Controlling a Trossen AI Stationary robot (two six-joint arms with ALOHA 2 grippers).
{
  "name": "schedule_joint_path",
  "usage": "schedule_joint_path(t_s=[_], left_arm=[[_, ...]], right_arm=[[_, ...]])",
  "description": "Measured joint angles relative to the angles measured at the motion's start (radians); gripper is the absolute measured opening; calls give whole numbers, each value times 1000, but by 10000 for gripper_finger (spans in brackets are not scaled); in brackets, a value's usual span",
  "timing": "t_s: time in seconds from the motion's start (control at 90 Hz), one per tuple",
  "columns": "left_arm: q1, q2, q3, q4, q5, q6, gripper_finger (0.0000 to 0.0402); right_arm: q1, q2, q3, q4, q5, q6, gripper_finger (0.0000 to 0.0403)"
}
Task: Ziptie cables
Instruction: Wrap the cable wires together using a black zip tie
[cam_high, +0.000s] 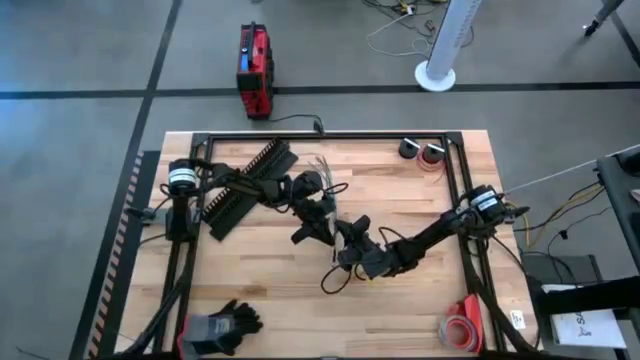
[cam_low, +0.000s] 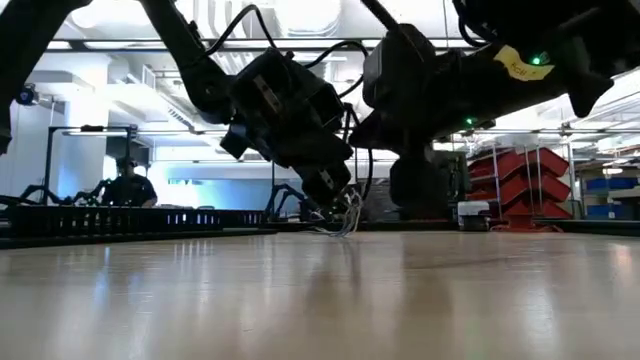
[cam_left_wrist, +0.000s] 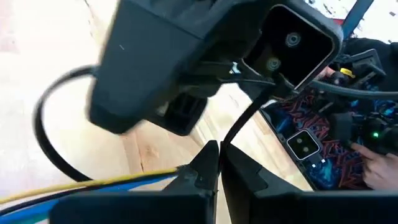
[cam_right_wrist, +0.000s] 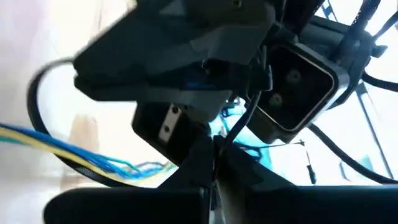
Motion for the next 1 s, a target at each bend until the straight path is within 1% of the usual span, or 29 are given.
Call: schedule_joint_path(t_s=[0.1, 0.244, 0.322, 0.544, 0.8, 1.0], left_arm=[[0, 0, 0, 0, 0, -7, 0], [0, 0, 0, 0, 0, -8, 0], [0, -1, 0, 0, 0, -33, 0], [15, -19, 0, 1, 0, -76, 0], [37, -20, 0, 2, -8, -136, 0], [38, -28, -1, 54, 7, -180, 0]], right_arm=[[0, 0, 0, 0, 22, -13, 0], [0, 0, 0, -1, 25, 39, 0], [0, 0, 0, -2, 27, 55, 0], [0, 0, -1, -33, 93, 49, 0], [0, 0, -1, -28, 96, 75, 0], [-3, 0, -1, -17, 105, 75, 0]])
